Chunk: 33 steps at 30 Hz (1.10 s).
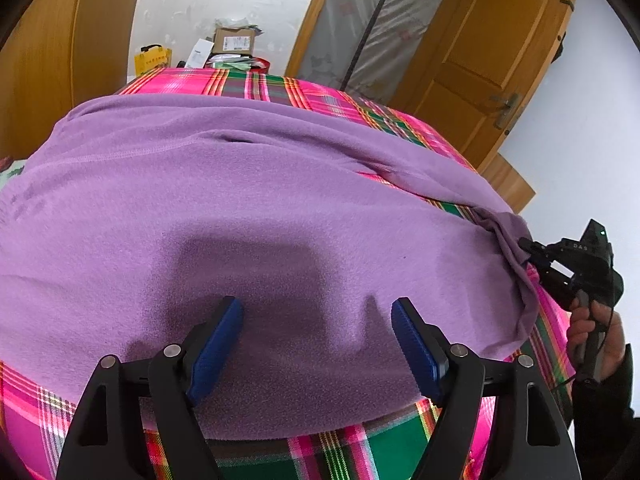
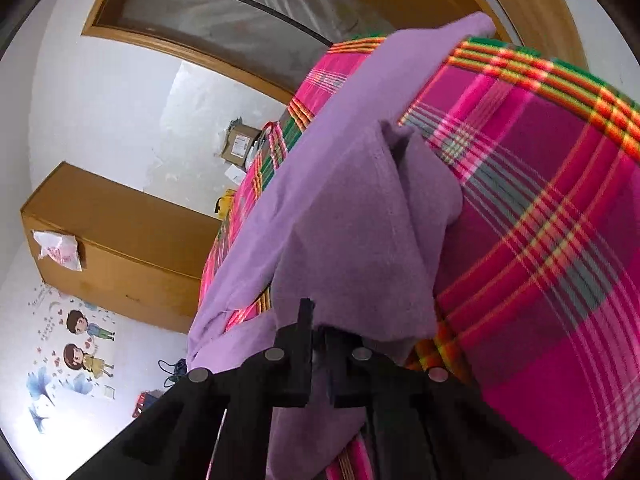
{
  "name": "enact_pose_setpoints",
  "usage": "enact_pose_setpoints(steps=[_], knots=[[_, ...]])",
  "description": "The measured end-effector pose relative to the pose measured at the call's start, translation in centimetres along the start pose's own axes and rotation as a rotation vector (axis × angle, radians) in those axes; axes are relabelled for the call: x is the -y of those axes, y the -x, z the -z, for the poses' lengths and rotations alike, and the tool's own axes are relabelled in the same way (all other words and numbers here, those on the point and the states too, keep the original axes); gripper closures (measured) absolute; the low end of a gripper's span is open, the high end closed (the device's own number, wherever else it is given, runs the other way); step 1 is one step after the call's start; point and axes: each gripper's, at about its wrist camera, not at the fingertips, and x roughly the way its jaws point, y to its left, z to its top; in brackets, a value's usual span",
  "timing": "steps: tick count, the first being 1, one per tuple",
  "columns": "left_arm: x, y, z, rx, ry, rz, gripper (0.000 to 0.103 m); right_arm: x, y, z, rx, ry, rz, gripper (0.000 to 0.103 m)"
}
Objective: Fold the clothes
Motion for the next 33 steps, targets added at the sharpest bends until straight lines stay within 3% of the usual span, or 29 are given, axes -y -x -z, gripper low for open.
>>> enact_pose_setpoints(steps=[6,14,19,29,30,31,32,33], knots=[[0.0,0.0,0.0,0.001,0.004,0.005,0.024,-0.3,5.2,-0.7,0.063,0.083,0.048,0.098],[0.1,0.0,-0.1,0.000,-0.004,-0.006,0.024,1.0,14.9,-3.3,0.193,0.188,0.225,0.097],[0.6,0.0,0.0,-0.006,-0.021,-0.033,0.024,2.3,17.2,-5.6,0.208,0.202,0.282,0.097],[3.0,-0.5,0.4,-0.045,-0.064,0.031,0.024,5.0,19.2,-8.2,0.173,0.187,0.362,0.096],[3.2,-0.6,0.4,-0.047,-0.071,0.029,0.024,5.7,18.7,-8.2,0.149,0.168,0.391,0.094],[3.3,-0.6,0.3,-0.050,-0.075,0.032,0.024,6.5,18.3,-8.1,0.136,0.149,0.425,0.084],[3.4,-0.6,0.3,-0.052,-0.079,0.035,0.024,7.3,18.1,-8.0,0.143,0.130,0.467,0.066],[3.5,-0.7,0.3,-0.055,-0.084,0.037,0.024,8.0,18.2,-7.8,0.153,0.112,0.496,0.058]])
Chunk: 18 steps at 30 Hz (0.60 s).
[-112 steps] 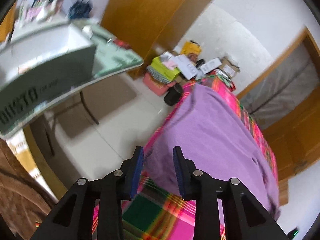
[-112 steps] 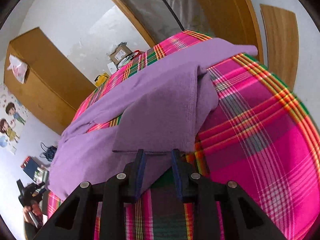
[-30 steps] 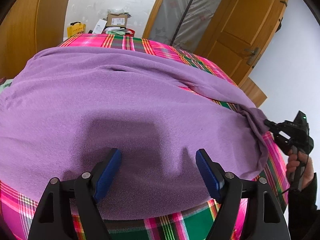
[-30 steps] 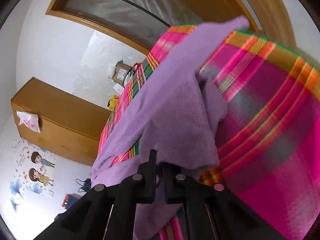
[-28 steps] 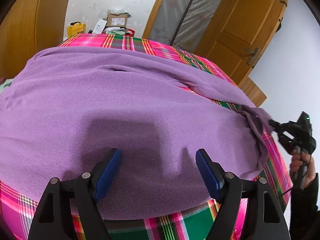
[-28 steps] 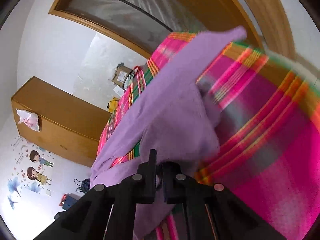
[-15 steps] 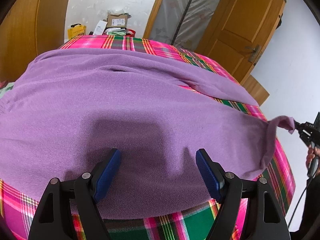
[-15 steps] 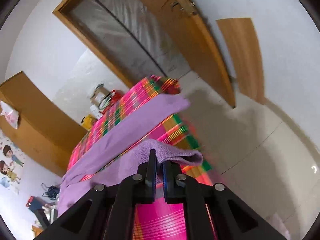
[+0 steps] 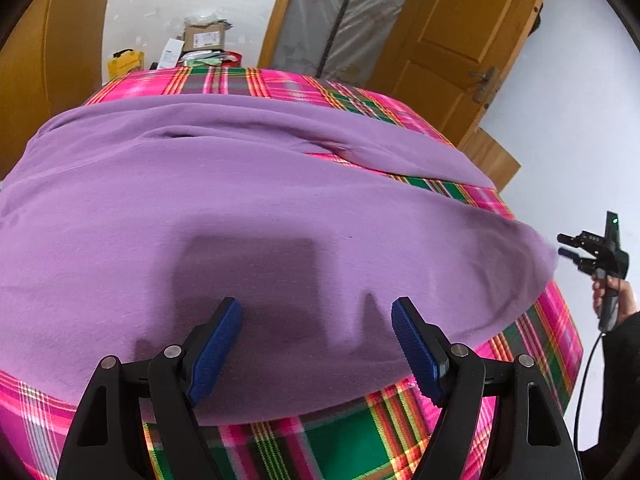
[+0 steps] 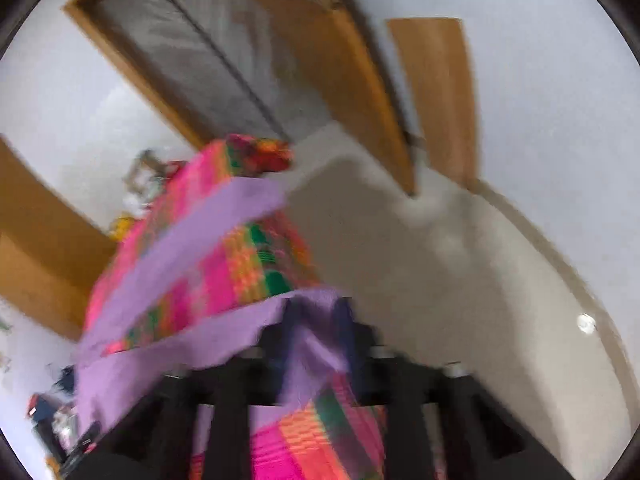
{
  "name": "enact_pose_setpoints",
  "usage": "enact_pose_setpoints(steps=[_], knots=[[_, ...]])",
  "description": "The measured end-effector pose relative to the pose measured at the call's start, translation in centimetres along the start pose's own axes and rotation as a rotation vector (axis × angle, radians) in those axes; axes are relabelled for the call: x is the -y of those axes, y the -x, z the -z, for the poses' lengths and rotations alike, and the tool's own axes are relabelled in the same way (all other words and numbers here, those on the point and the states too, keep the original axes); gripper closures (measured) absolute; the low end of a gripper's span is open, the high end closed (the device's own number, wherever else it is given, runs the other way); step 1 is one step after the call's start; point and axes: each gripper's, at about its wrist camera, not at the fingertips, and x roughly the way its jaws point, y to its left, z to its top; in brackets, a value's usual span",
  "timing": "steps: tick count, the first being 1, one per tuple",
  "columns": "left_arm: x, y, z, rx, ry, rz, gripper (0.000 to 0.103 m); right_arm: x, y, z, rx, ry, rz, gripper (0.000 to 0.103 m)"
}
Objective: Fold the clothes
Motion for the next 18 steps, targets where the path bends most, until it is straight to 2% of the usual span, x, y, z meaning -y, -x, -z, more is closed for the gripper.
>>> enact_pose_setpoints(steps=[1,6,11,15,18], knots=[[0.0,0.0,0.0,-0.002,-0.002,0.001,0.024,0.7,0.0,0.2,0.011,-0.027,0.005,0.053],[0.1,-0.1,0.1,-0.009,-0.009,0.005,0.024,4.2,0.1,1.8,0.020,-0.178,-0.026,0.053],[0.3,-0.3,0.1,-0.013,-0.014,0.004,0.024,5.9,-0.8,4.8,-0.049,-0.296,-0.136,0.053],[0.3,0.1,0.2,-0.015,-0.008,0.007,0.024,4.5,-1.4,5.8,-0.073,-0.297,-0.207,0.052],[0.0,0.8,0.7,-0.006,0.000,-0.008,0.024,2.5,-1.0,5.6,-0.042,-0.244,-0.215,0.052]])
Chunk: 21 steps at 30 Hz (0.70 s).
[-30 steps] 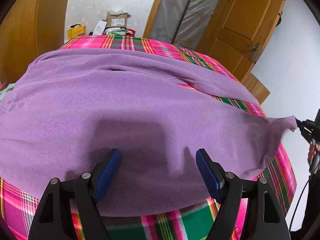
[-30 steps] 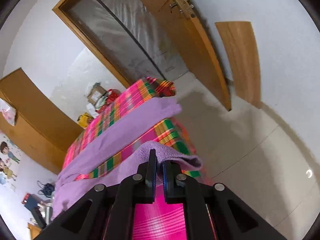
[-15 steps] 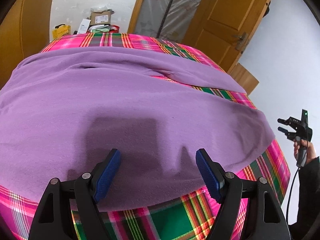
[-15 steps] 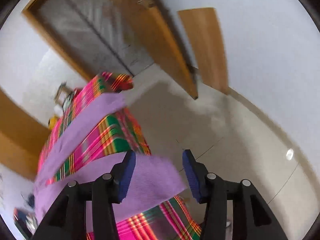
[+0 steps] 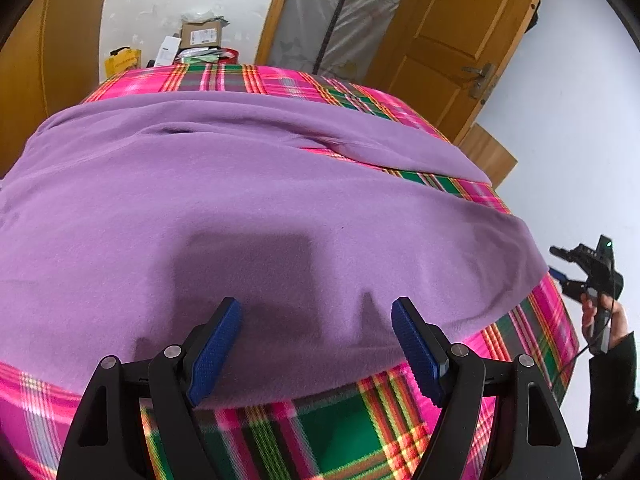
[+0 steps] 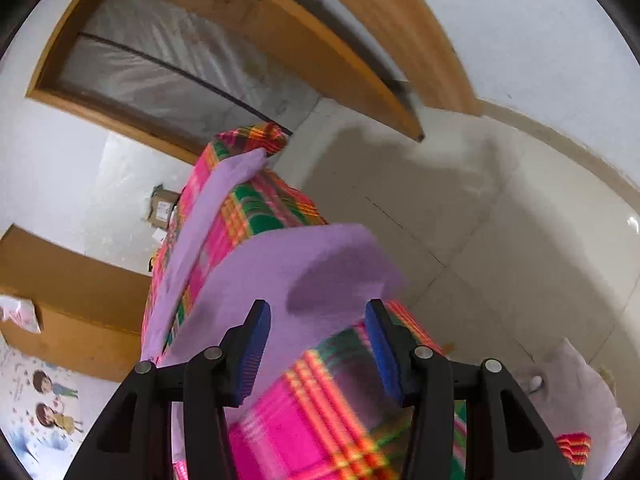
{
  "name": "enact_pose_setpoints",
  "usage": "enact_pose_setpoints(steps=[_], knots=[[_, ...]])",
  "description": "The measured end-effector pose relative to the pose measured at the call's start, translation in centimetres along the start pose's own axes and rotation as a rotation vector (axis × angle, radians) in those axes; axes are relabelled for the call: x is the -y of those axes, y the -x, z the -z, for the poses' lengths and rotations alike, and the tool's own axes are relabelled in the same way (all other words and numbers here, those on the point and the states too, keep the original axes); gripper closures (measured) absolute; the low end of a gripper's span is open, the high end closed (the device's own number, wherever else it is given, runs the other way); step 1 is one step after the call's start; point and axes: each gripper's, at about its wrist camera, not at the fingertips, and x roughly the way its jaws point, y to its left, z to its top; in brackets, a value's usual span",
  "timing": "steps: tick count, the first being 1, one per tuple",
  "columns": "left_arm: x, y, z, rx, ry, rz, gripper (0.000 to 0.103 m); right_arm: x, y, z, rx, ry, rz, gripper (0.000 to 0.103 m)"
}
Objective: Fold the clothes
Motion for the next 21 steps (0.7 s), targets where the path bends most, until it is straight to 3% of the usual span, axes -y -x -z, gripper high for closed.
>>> enact_pose_setpoints(steps=[2,6,10,13,17,21], knots=[[-0.4,0.5,0.3,0.010,0.008,-0.017,0.024,-2.0,0.1,0.2,0.026,0.081,-0.010,0.052],[-1.3,0.9,1.4,-0.014,0.015,-0.046,0.024,-5.9,-1.3,1.6,-0.024,0.225,-0.068,0.052],[0.2,1.1,2.5,-0.045,-0.094,-0.092,0.024,-9.6,-3.5,4.5,-0.104,0.373,-0.122,0.052],[1.2,1.3,3.2,-0.070,-0.163,-0.072,0.024,-12.4,-5.0,7.0,-0.168,0.482,-0.172,0.052],[1.2,2.2,3.2,-0.064,-0.130,0.005,0.024,-15.3,-6.3,10.2,-0.236,0.622,-0.217,0.052],[1.0,2.7,1.2,0.016,-0.062,0.004,0.024,-16.2,-6.5,10.1,-0.191,0.638,-0.205,0.052]])
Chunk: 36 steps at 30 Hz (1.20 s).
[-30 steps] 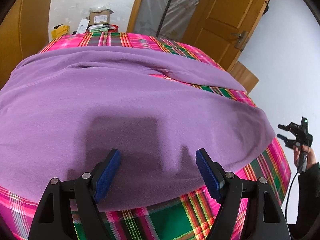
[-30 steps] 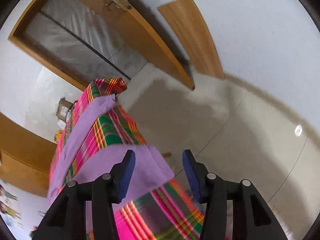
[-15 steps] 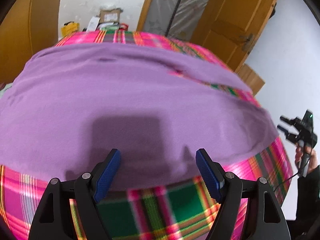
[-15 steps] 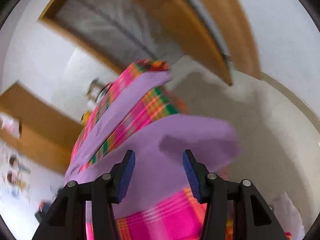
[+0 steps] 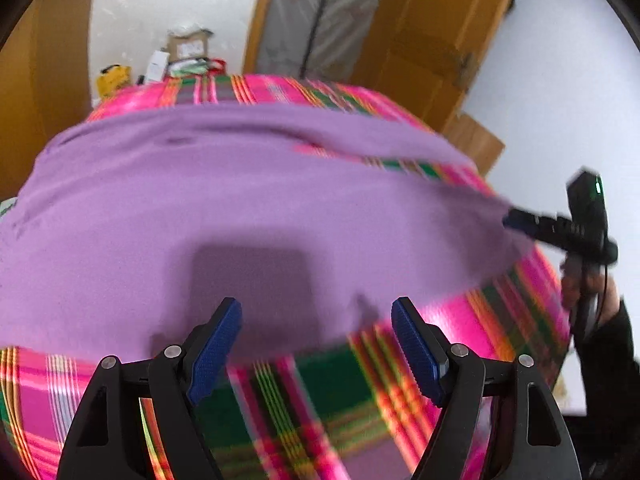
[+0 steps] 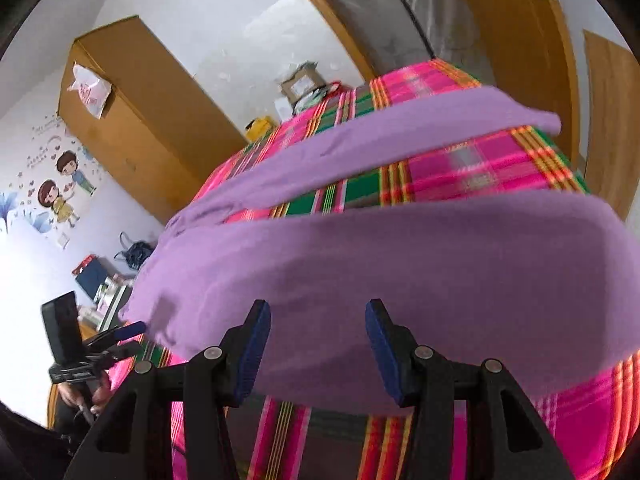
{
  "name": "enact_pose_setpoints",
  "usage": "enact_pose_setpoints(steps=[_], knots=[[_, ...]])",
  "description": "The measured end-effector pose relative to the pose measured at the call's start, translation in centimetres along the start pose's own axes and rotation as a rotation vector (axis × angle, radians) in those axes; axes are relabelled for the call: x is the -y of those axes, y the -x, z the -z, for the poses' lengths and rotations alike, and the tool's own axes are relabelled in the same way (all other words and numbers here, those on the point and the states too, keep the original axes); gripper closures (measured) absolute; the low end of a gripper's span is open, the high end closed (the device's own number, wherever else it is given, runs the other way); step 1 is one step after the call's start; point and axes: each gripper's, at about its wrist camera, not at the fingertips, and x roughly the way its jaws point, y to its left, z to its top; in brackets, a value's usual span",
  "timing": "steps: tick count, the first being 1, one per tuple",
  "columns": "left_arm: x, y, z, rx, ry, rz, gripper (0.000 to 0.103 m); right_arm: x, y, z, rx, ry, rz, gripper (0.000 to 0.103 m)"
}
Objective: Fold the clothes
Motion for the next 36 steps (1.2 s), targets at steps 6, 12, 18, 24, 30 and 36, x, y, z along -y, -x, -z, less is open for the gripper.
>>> enact_pose_setpoints(steps=[6,12,18,24,30,36], knots=[[1.0,-3.8,-1.0,-0.067,0.001,0.024,0.024,6.1,3.6,-3.5,0.124,-0.130,0.162,0.052],[1.4,-4.2,-0.7,-0.041,-0.049,-0.003,0.024,16.2,7.3,-5.1,0.171,-0.353,0.221,0.049],[1.3,-4.4,-0.7,-0.032,-0.050,-0.010,0.024,24.3,5.1,-4.9,0.092,-0.593,0.075,0.046],[1.7,-4.7,-0.8,-0.033,-0.053,-0.025,0.023,26.6,2.7,-3.8,0.005,-0.685,-0.064,0.046],[1.8,-4.7,-0.8,-0.033,-0.052,-0.030,0.022,25.0,4.7,-4.8,0.065,-0.556,-0.045,0.102],[1.8,-4.7,-0.8,-0.034,-0.056,-0.036,0.021,25.2,8.5,-5.3,0.210,-0.561,0.006,0.099]])
